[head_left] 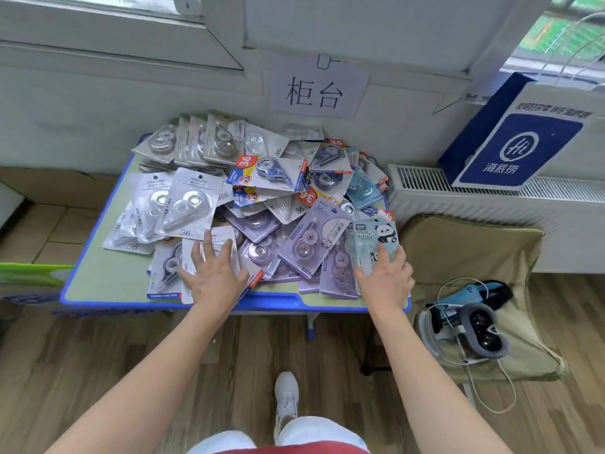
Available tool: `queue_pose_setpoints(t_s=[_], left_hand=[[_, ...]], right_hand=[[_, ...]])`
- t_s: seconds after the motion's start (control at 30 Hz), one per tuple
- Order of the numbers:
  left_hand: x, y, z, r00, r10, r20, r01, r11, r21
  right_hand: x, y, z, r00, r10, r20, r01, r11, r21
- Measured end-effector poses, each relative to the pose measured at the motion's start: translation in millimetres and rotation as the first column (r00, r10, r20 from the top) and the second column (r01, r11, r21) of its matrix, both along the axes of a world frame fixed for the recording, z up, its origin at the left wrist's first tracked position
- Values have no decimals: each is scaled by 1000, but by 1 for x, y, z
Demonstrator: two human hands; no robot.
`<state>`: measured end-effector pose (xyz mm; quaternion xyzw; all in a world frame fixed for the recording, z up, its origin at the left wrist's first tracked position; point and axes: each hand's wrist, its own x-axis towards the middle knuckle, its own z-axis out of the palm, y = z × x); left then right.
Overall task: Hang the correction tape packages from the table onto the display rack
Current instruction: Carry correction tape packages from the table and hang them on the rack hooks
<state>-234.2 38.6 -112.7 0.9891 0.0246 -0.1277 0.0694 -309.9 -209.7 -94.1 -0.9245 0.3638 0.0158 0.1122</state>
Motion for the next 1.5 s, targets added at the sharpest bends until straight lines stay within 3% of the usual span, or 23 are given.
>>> queue_pose_setpoints(t_s=[0.1, 0.37, 0.53, 0.73, 0.93, 1.1, 1.5], left_hand=[[-14, 11, 1, 998, -69, -12, 69, 998, -8], [-65, 55, 12, 968, -215, 130, 230, 967, -113], [-112, 63, 13, 943, -316, 101, 328, 935, -137], [-188, 27, 13, 849, -518, 106, 528, 842, -111], [-297, -35, 12, 691, -709, 140, 723, 684, -103], [-435, -81, 6, 504, -851, 146, 863, 497, -89], [-720, -179, 22, 103, -974, 201, 985, 71, -160]], right_hand=[[-20, 19, 1, 998, -47, 34, 46, 998, 51], [-95, 91, 4, 990, -97, 103, 83, 988, 127], [-163, 120, 0, 984, -139, 108, 119, 979, 167], [-269, 119, -5, 955, -278, 105, 254, 947, 198], [-410, 104, -7, 860, -490, 143, 456, 863, 217], [-558, 102, -8, 765, -625, 154, 597, 779, 193], [-851, 85, 6, 436, -880, 188, 869, 466, 165]])
